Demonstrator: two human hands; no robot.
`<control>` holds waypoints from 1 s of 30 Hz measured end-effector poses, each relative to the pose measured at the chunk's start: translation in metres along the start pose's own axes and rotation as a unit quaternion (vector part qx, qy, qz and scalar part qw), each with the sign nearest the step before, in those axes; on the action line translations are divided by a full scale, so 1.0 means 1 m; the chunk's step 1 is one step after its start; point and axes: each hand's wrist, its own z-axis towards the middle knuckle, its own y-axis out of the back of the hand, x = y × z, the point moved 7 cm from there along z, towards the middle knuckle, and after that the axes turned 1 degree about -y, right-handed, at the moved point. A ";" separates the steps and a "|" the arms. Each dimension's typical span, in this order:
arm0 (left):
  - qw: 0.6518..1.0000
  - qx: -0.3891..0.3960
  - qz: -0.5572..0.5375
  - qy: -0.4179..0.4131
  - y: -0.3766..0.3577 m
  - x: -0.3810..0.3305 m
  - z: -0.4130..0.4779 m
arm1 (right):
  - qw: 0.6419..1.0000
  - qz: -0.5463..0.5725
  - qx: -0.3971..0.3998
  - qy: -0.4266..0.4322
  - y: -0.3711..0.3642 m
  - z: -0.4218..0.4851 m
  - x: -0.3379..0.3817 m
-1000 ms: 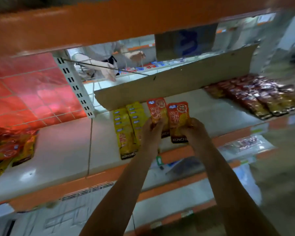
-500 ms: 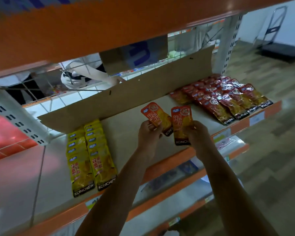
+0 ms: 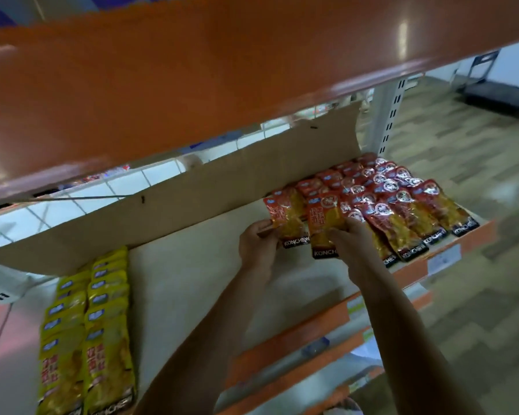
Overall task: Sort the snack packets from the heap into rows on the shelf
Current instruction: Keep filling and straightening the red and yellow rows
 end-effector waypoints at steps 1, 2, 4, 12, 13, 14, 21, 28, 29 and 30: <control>1.000 -0.014 0.009 0.001 -0.006 -0.001 0.003 | 1.000 -0.006 0.009 0.001 0.004 0.010 0.003; 0.999 -0.028 0.022 0.005 -0.012 0.000 0.007 | 1.000 -0.013 0.017 0.004 0.008 0.020 0.005; 0.997 -0.058 0.046 0.012 -0.021 0.001 0.012 | 0.999 -0.030 0.027 0.017 0.017 0.040 0.010; 0.986 -0.121 0.113 0.007 -0.035 -0.004 0.017 | 0.995 -0.038 0.086 0.029 0.026 0.083 0.013; 0.983 -0.122 0.136 -0.001 -0.037 -0.005 0.017 | 0.994 -0.041 0.096 0.027 0.025 0.085 0.012; 0.979 -0.122 0.161 -0.009 -0.038 -0.006 0.017 | 0.993 -0.044 0.107 0.029 0.025 0.086 0.012; 0.942 -0.148 0.294 -0.061 -0.051 -0.021 0.011 | 0.987 -0.057 0.144 0.038 0.028 0.093 0.011; 0.918 -0.158 0.360 -0.055 -0.055 -0.028 0.014 | 0.985 -0.059 0.158 0.041 0.029 0.097 0.015; 0.916 -0.159 0.364 -0.054 -0.056 -0.028 0.014 | 0.984 -0.059 0.160 0.040 0.029 0.097 0.015; 0.913 -0.161 0.371 -0.055 -0.057 -0.029 0.014 | 0.984 -0.060 0.162 0.041 0.029 0.097 0.016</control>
